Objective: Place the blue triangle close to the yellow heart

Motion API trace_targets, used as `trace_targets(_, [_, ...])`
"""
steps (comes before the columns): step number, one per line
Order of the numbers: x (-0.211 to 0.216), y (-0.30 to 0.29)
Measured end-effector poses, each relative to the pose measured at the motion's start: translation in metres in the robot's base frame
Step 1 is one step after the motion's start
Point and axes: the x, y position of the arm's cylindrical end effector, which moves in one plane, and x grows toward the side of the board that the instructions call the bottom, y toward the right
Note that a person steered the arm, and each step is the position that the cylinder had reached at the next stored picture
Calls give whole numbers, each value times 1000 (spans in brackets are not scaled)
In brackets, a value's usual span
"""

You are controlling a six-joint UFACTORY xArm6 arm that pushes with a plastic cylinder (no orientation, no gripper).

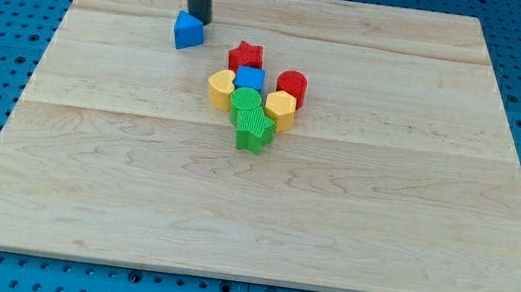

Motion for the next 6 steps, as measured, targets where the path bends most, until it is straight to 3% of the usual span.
trace_targets(1, [-19,-72])
trace_targets(2, [12,-45])
trace_targets(3, [17,42])
trace_targets(4, [68,35])
trace_targets(6, [76,37])
